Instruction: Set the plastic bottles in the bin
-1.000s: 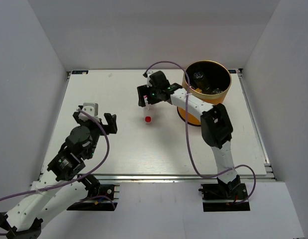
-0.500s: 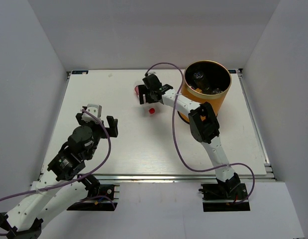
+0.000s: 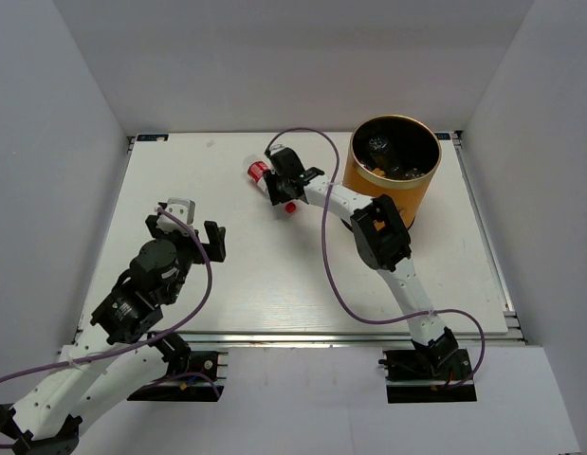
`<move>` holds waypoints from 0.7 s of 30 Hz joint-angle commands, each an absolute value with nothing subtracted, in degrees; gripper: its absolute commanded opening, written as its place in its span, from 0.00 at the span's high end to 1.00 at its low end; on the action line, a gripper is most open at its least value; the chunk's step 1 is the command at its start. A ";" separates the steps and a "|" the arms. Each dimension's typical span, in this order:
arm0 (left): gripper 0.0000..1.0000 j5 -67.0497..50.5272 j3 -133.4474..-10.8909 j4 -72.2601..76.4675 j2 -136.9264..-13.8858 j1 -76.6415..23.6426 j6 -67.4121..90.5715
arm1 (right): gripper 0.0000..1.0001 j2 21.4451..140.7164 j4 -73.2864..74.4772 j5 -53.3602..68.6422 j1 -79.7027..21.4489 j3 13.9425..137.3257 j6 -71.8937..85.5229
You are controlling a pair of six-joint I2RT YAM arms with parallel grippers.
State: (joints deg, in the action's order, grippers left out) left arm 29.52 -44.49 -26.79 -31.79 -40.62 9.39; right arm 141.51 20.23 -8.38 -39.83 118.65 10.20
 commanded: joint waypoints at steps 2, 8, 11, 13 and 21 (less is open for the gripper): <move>0.01 29.18 -44.30 -27.07 -31.82 -40.25 8.96 | 0.79 138.18 16.45 -3.96 -39.64 112.77 4.31; 0.01 29.18 -43.77 -27.07 -32.34 -40.25 8.96 | 1.00 126.34 15.64 5.78 -39.90 102.67 -1.82; 0.01 29.18 -43.77 -27.07 -32.34 -40.25 8.96 | 1.00 118.96 18.18 11.57 -39.82 97.93 -4.48; 0.01 29.18 -43.77 -27.07 -32.34 -40.25 8.96 | 1.00 113.24 19.42 15.01 -39.73 96.25 -6.40; 0.01 29.18 -43.77 -27.07 -31.82 -40.25 8.96 | 1.00 86.36 21.71 14.53 -39.29 88.86 -8.00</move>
State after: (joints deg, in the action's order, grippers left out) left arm 29.47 -44.21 -26.81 -32.25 -40.62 9.26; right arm 95.90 21.04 15.00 -39.72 89.19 -6.52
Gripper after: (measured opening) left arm 0.990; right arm 0.435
